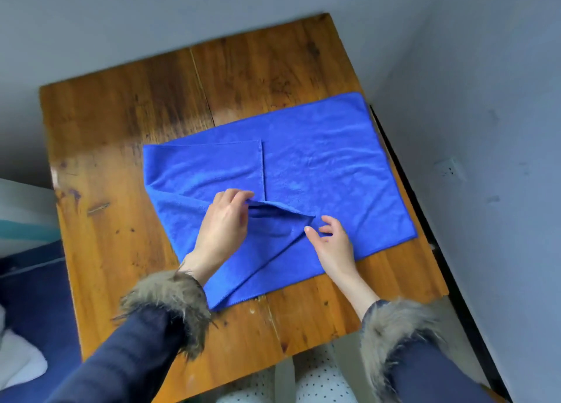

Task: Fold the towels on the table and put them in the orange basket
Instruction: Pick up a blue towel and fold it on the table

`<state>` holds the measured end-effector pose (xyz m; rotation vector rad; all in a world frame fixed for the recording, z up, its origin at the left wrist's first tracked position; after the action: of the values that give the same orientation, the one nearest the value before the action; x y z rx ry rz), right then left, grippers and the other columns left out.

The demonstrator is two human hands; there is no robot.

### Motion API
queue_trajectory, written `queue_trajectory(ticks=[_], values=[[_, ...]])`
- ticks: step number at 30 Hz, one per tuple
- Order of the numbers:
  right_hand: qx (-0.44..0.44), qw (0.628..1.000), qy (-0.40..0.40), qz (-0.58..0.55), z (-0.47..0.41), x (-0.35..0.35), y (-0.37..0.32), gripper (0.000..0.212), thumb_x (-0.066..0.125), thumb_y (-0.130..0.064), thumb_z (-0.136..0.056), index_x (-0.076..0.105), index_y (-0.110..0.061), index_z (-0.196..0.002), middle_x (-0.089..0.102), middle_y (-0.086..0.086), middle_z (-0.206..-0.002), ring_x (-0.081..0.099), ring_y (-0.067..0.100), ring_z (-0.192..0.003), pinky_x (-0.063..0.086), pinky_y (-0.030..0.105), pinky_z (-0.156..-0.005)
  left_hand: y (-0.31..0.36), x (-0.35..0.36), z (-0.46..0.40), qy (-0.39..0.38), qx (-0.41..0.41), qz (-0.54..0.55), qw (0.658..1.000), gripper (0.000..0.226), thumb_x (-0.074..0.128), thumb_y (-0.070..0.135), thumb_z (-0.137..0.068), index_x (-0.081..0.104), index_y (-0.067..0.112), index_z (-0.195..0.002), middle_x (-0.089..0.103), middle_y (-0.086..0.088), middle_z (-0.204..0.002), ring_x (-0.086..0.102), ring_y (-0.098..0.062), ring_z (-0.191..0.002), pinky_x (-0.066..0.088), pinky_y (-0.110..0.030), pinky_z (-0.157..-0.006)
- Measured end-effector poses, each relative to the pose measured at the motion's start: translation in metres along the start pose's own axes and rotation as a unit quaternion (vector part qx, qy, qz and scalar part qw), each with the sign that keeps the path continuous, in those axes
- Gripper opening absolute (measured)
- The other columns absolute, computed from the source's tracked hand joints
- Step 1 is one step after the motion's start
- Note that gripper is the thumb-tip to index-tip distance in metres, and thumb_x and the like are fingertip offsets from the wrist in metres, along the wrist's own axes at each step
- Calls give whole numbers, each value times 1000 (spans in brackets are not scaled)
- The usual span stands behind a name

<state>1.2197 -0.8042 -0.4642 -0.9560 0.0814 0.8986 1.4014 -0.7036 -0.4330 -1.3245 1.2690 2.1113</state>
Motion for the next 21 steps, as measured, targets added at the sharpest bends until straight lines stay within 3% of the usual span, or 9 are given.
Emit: queue_trajectory(ticks=[3, 6, 10, 13, 16, 18, 21], values=[[-121, 987, 24, 102, -11, 6, -15, 48, 64, -27, -86, 48, -17, -130, 48, 1, -113, 51, 18, -99, 42, 32, -90, -10, -7, -32, -22, 51, -110, 992, 53, 43, -10, -83, 47, 9, -133, 44, -13, -139, 39, -35, -126, 38, -45, -92], [-170, 966, 36, 189, -20, 7, -19, 21, 59, -20, -89, 64, -12, -108, 59, 7, -104, 52, 24, -100, 40, 31, -85, -12, -7, -64, -98, 59, -180, 977, 75, 38, -14, -77, 29, 16, -145, 19, -10, -154, 20, -31, -139, 34, -42, -100], [-170, 980, 22, 100, -20, 2, -19, 9, 59, -14, -88, 65, -9, -86, 64, 4, -86, 55, 17, -83, 38, 21, -73, -7, 5, -90, -138, 128, -282, 941, 87, 41, -12, -76, 12, 25, -149, -1, -7, -158, 6, -32, -144, 27, -41, -107], [-146, 988, -2, 39, -14, -10, -13, 13, 59, -14, -88, 58, -17, -75, 59, -9, -73, 52, 6, -70, 35, 7, -64, 1, 10, -102, -136, 190, -324, 917, 80, 41, -9, -78, 20, 25, -147, 0, -6, -158, 2, -31, -144, 19, -41, -112], [-117, 993, 6, 20, -8, -32, -1, 23, 58, -13, -87, 52, -23, -68, 57, -13, -67, 53, -2, -67, 36, 4, -61, 3, 10, -112, -126, 183, -325, 919, 66, 46, -10, -77, 39, 18, -137, 8, -8, -157, 2, -30, -145, 17, -40, -113], [-91, 994, 53, 12, -7, -52, 9, 27, 57, -12, -86, 49, -25, -65, 57, -12, -67, 53, 0, -68, 36, 8, -59, 4, 12, -116, -130, 184, -333, 915, 50, 47, -5, -83, 46, 16, -129, 14, -7, -156, 4, -28, -145, 18, -39, -112], [-54, 994, 87, 37, -11, -77, 21, 14, 53, -11, -89, 54, -14, -75, 62, 0, -79, 57, 20, -80, 37, 25, -68, 9, 17, -117, -149, 157, -335, 917, 33, 48, 15, -92, 47, 17, -125, 26, -2, -152, 20, -21, -141, 25, -39, -107]])
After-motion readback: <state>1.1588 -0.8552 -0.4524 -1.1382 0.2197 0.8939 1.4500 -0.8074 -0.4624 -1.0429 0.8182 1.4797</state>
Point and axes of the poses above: each hand's wrist, its own z-axis away from the middle knuckle, its own x-axis out of the palm, y = z × x, the point moved 2 cm from there along -z, towards the middle knuckle
